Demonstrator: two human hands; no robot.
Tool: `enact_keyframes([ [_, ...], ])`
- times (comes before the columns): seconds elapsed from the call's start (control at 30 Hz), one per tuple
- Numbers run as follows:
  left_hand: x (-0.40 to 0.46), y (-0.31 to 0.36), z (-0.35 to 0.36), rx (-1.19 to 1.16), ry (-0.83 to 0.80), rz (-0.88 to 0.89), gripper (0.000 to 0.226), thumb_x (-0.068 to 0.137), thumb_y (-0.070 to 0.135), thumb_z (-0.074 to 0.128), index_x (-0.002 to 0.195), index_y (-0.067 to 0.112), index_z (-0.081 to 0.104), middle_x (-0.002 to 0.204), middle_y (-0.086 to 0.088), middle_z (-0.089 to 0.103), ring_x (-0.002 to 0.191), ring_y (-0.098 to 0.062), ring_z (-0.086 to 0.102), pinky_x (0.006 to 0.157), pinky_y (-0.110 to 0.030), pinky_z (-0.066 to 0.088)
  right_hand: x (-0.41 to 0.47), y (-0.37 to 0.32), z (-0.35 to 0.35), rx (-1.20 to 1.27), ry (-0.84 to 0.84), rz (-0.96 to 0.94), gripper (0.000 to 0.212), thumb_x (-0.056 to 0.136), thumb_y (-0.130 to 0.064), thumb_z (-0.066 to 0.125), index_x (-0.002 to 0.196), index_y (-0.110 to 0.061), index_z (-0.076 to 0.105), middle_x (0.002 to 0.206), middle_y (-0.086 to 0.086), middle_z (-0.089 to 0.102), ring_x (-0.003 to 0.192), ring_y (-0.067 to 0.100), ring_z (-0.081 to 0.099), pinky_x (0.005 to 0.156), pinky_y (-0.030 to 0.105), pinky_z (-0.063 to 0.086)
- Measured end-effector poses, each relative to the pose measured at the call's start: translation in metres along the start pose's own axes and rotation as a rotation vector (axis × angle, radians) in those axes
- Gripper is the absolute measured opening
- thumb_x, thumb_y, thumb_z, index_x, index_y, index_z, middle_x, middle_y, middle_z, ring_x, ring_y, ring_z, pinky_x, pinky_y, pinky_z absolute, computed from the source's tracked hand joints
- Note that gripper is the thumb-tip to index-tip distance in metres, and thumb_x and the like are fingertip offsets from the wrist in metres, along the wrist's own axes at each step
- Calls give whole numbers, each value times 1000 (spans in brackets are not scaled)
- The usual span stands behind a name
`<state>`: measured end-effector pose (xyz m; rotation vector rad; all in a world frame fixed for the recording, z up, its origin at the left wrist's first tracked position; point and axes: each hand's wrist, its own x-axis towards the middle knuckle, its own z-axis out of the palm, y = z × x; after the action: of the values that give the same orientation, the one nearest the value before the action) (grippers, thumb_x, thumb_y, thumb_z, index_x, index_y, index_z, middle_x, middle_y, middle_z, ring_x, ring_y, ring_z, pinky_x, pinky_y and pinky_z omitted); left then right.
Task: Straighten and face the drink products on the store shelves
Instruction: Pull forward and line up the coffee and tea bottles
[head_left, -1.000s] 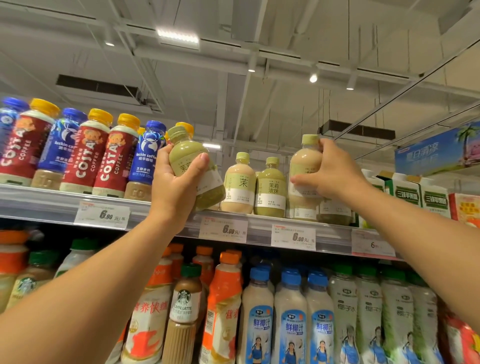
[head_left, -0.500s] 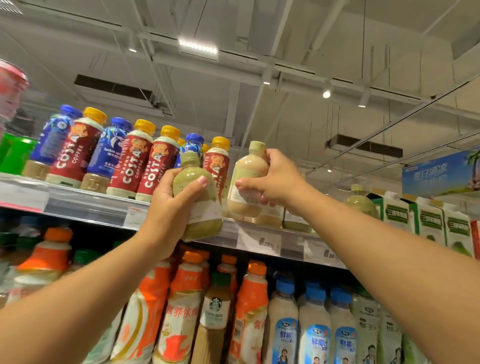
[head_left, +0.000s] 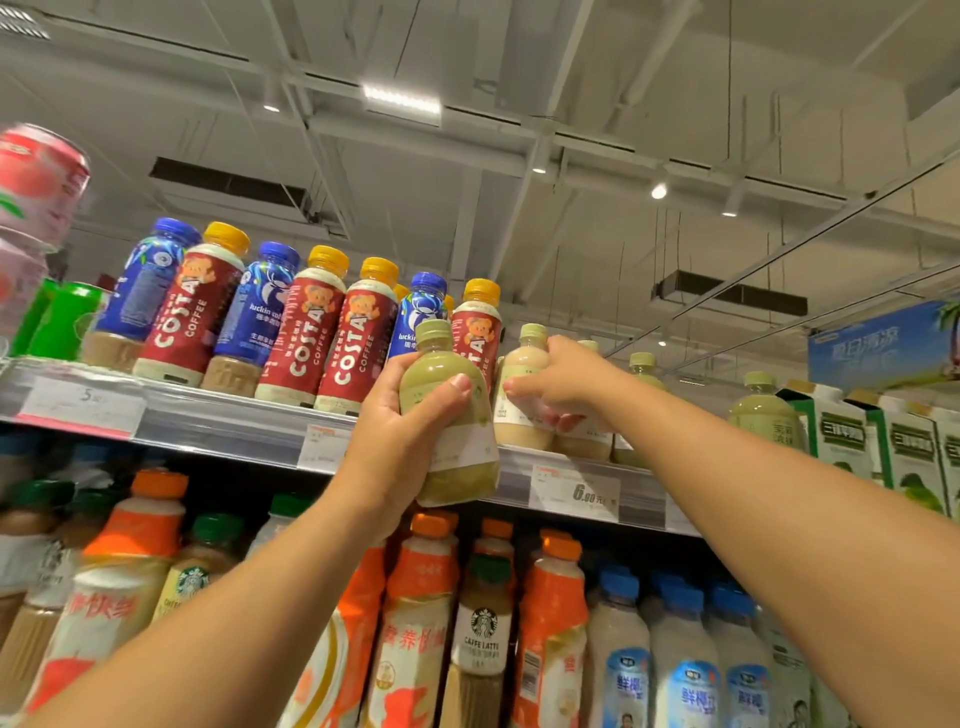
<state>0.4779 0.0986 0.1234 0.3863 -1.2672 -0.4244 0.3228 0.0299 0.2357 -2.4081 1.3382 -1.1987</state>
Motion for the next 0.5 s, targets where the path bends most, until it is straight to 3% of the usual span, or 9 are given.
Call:
enact_keyframes([
  [0.07, 0, -1, 0, -1, 1, 3, 47, 68, 40, 75, 110, 27, 60, 99, -6, 67, 84, -23, 67, 66, -36, 57, 0, 0, 2, -8, 20, 2, 56, 83, -30, 76, 121, -7, 42, 93, 18, 65, 63, 26, 63, 55, 38, 56],
  [0.17, 0, -2, -1, -11, -1, 7, 47, 67, 41, 76, 110, 27, 60, 100, -6, 67, 85, -24, 68, 65, -35, 57, -1, 3, 6, -105, 100, -79, 104, 71, -37, 84, 148, -16, 19, 130, 10, 54, 101, 31, 64, 79, 44, 57],
  [0.2, 0, -3, -1, -10, 0, 7, 47, 68, 41, 75, 110, 28, 60, 102, -7, 67, 87, -25, 67, 66, -35, 57, -3, 4, 7, -138, 119, -113, 115, 66, -38, 87, 151, -21, 12, 135, 5, 49, 106, 30, 61, 82, 44, 56],
  [0.23, 0, -3, -1, -8, 1, 5, 48, 67, 42, 76, 110, 29, 60, 104, -8, 67, 88, -26, 67, 67, -36, 57, -4, 5, 9, -154, 124, -138, 118, 63, -38, 88, 151, -23, 11, 132, -1, 49, 104, 27, 61, 81, 44, 57],
  [0.37, 0, -1, 0, -7, -3, -2, 52, 62, 48, 75, 109, 31, 60, 103, -6, 67, 87, -23, 68, 65, -34, 57, -1, 10, 16, -197, 137, -153, 116, 67, -34, 86, 153, -24, 9, 134, 6, 52, 99, 22, 57, 71, 32, 49],
  [0.5, -1, 0, 2, 0, 0, 6, 43, 70, 40, 74, 109, 30, 60, 101, -4, 67, 86, -21, 69, 64, -31, 56, 1, 9, 21, -245, 157, -143, 118, 70, -37, 84, 154, -20, 4, 147, 8, 41, 117, 27, 54, 85, 39, 52],
])
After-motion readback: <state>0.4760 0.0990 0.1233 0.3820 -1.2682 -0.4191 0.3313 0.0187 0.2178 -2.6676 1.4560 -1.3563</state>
